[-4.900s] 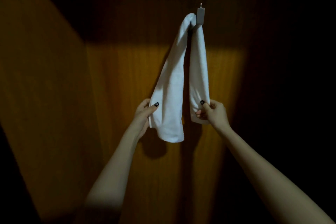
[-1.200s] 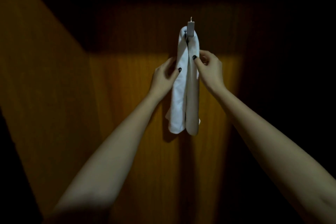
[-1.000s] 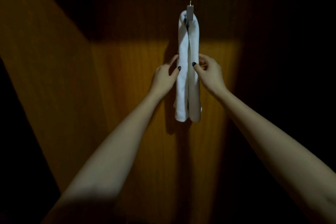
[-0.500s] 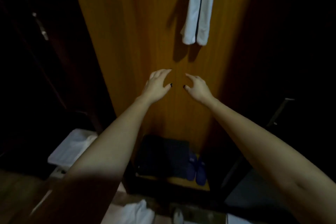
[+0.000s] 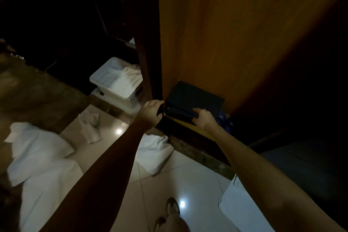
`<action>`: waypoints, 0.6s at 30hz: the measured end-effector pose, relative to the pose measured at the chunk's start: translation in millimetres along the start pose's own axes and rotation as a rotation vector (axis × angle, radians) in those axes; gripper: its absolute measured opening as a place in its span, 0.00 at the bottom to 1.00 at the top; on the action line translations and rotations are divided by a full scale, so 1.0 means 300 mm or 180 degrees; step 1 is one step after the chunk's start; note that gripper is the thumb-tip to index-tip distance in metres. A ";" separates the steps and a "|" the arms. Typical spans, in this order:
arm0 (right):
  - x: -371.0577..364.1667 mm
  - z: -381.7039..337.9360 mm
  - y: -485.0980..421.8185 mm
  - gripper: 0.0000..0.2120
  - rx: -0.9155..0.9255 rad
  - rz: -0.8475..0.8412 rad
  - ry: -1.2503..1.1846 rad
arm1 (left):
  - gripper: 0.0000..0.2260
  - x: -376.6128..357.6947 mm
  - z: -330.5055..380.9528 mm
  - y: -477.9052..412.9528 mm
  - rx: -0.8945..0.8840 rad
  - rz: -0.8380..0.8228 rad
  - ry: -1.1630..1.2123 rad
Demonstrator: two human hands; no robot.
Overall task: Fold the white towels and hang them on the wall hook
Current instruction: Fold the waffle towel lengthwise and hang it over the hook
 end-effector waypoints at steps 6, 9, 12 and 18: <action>-0.470 0.138 -0.246 0.17 0.0102 -0.0345 -0.0087 | 0.22 -0.425 -0.357 0.061 0.0582 -0.0074 0.0309; -0.718 0.274 -0.380 0.20 -0.0016 -0.0633 -0.0061 | 0.24 -0.702 -0.509 0.048 0.0685 -0.0206 0.0482; -0.954 0.437 -0.512 0.20 -0.0047 -0.0688 -0.0103 | 0.24 -0.999 -0.655 0.023 0.0744 -0.0397 0.0420; -1.321 0.728 -0.820 0.24 -0.0098 -0.0535 -0.0258 | 0.24 -1.495 -0.947 -0.135 0.0838 -0.0608 0.0414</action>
Point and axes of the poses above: each hand's wrist, its own y-axis away from the middle knuckle, its own x-axis out of the back of the hand, z = x × y, the point moved 5 cm from there along -y, towards the middle knuckle, and after that the axes turned 7 degrees about -z, right-handed, at the moved point
